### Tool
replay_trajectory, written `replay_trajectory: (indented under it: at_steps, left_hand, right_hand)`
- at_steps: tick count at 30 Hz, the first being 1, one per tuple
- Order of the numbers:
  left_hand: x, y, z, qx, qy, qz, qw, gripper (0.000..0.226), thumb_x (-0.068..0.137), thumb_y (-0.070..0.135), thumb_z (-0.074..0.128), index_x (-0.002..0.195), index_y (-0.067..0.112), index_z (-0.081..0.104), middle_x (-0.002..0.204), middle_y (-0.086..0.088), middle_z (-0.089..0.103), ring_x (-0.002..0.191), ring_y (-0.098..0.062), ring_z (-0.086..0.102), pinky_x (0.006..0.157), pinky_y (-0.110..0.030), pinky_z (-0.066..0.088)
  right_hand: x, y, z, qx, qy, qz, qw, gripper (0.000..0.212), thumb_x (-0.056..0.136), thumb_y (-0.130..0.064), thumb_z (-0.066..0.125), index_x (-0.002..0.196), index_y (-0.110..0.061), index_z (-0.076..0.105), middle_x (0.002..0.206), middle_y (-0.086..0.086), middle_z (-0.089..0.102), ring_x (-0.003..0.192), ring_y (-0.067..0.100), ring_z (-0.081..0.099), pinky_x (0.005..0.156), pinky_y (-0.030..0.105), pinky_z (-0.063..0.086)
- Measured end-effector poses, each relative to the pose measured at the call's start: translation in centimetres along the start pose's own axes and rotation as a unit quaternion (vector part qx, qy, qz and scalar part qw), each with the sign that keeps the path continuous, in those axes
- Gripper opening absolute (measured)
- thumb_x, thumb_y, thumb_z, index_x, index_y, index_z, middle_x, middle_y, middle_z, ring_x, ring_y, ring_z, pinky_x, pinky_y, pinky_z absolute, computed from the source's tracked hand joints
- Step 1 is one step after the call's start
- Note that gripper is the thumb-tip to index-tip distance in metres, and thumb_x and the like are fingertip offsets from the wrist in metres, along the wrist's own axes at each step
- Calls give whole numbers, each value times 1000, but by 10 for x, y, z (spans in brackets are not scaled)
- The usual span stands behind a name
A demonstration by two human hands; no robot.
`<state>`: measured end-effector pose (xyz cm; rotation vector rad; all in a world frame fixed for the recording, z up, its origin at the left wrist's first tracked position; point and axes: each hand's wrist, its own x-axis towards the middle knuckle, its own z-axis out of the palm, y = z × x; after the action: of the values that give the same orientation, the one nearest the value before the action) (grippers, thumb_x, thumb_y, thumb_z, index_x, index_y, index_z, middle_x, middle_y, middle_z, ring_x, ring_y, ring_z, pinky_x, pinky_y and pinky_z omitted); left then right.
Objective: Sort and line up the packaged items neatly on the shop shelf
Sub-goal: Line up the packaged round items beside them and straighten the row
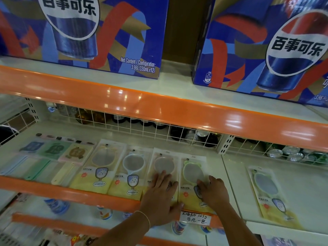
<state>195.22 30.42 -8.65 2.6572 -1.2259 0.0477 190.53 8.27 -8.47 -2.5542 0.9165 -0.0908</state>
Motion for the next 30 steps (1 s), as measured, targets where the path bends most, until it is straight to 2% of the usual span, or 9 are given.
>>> replay_trajectory:
  at_steps: [3,7,10,13,16,20,24,27,30]
  left_hand:
    - [0,-1,2,-4,9,0,1000,79,89,68,21,150,18,27,160,-9,16,148,-26,-11,119,-45,-8]
    - [0,-1,4,-2,-2,4,1000,80,89,70,18,151,20,24,161,-7,12,147,-23,-15,120,-46,-6]
    - [2,-3,5,-39,14,-2,999,83,88,74,7,150,22,27,161,-3,14,148,-21,-12,121,-44,-4]
    - [8,2,-3,-84,52,-35,994,86,86,71,-1,147,22,36,158,-3,24,149,-20,2,121,-38,-3]
    - [20,28,-19,-130,74,-38,988,77,89,65,8,145,21,37,156,-1,26,148,-18,7,118,-29,-7]
    - [55,83,-32,-207,80,-21,975,64,94,55,22,145,20,37,155,-1,29,145,-14,14,119,-26,9]
    - [86,140,-28,-238,47,-5,970,52,101,43,35,147,20,32,154,-1,28,143,-15,19,118,-28,16]
    - [103,177,-15,-232,19,3,972,52,100,39,39,147,17,32,149,-2,34,138,-16,29,112,-22,21]
    - [114,206,2,-244,-39,-20,969,54,99,40,38,147,17,30,150,-3,34,138,-17,31,112,-25,26]
  right_hand:
    - [-5,-3,-3,24,3,16,1000,48,85,-57,56,104,-13,58,98,8,49,80,25,61,73,37,55]
    - [-11,-1,-9,36,9,19,999,55,89,-51,55,126,-10,53,113,12,51,99,26,58,80,30,47]
    - [-16,7,-21,90,40,23,995,61,90,-48,55,139,-12,46,124,12,53,109,25,57,92,32,45]
    - [-18,25,-40,100,74,26,992,56,91,-45,57,136,-13,50,121,10,58,106,22,59,93,31,45]
    - [-17,50,-58,108,98,45,988,53,90,-43,59,132,-12,54,118,11,61,103,24,61,90,30,46]
    - [-13,90,-82,106,121,71,984,52,88,-41,63,127,-8,58,115,15,66,103,29,63,91,35,49]
    - [-5,140,-105,67,126,116,983,55,86,-46,61,129,-13,57,119,16,65,110,34,60,98,39,45]
    - [-2,169,-122,42,106,170,979,61,80,-56,62,129,-21,54,120,13,60,110,36,56,94,43,47]
    - [1,190,-129,43,73,195,977,71,66,-63,64,122,-22,52,115,12,56,108,38,53,92,43,47]
